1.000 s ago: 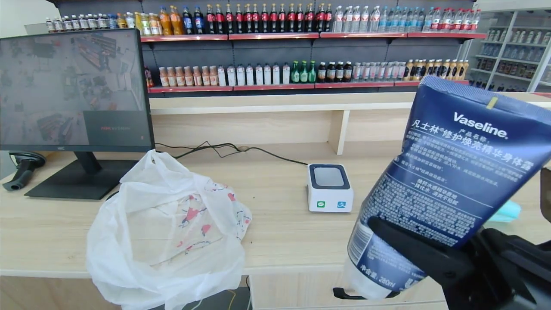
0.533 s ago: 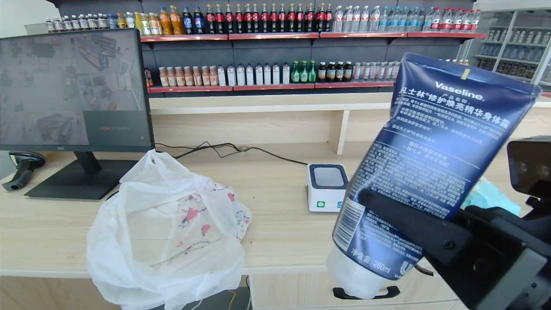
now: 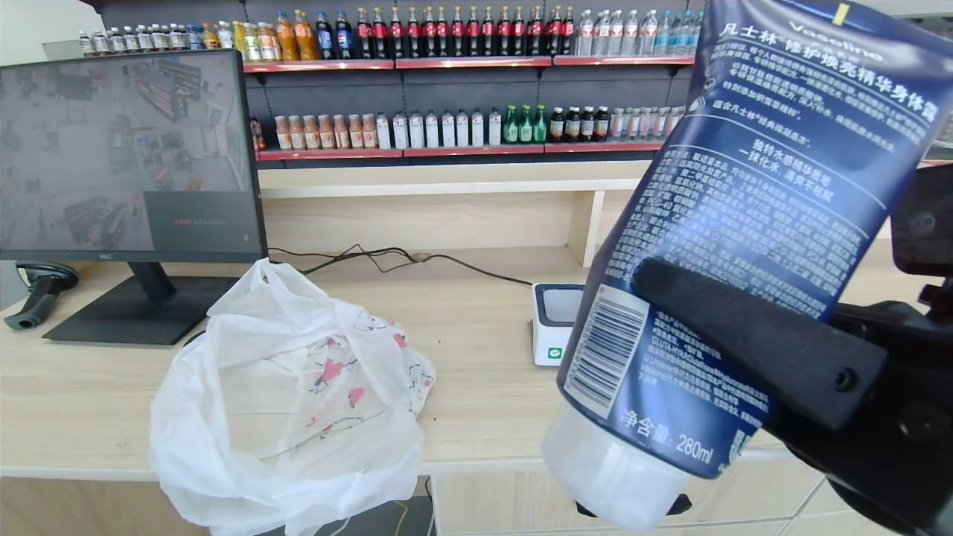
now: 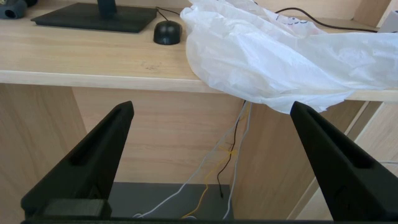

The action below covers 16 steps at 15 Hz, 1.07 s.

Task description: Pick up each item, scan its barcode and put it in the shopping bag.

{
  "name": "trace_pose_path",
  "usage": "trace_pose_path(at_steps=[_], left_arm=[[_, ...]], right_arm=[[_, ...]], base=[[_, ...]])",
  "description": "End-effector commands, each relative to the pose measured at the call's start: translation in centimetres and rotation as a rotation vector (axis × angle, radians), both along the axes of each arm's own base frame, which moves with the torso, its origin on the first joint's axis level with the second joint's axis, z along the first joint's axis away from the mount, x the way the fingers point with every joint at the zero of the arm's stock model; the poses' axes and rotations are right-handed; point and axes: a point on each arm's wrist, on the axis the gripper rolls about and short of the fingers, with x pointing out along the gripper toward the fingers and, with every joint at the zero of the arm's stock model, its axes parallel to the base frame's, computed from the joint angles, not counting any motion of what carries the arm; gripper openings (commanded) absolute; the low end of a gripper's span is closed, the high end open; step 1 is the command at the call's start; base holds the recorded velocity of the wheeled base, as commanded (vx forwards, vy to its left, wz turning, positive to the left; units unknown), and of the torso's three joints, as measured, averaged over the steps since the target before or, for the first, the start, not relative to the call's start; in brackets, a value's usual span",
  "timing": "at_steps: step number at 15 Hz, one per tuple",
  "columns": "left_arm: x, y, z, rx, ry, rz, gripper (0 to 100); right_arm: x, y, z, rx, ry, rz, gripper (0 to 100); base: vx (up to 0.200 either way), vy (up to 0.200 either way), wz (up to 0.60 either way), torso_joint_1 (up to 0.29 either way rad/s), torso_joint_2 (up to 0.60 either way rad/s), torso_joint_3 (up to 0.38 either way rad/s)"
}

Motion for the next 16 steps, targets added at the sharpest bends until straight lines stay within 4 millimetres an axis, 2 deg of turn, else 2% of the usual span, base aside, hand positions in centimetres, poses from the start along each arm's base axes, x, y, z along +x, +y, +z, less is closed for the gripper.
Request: trace_pose_path(at_steps=[1, 5, 9, 16], left_arm=[[0.0, 0.0, 0.0, 0.0, 0.0, 0.0, 100], [0.0, 0.0, 0.0, 0.0, 0.0, 0.0, 100], [0.0, 0.0, 0.0, 0.0, 0.0, 0.0, 100], [0.0, 0.0, 0.0, 0.0, 0.0, 0.0, 100]], right_arm=[[0.1, 0.1, 0.0, -0.001, 0.001, 0.001, 0], [0.3, 0.1, -0.1, 0.004, 0.024, 0.004, 0], [1.6, -1.0, 0.4, 0.039, 0.071, -0.035, 0], [1.5, -1.3, 0.4, 0.037, 0.067, -0.046, 0]], base=[[0.0, 0.0, 0.0, 0.0, 0.0, 0.0], [0.0, 0.0, 0.0, 0.0, 0.0, 0.0], [0.0, 0.0, 0.0, 0.0, 0.0, 0.0], [0.0, 0.0, 0.0, 0.0, 0.0, 0.0]])
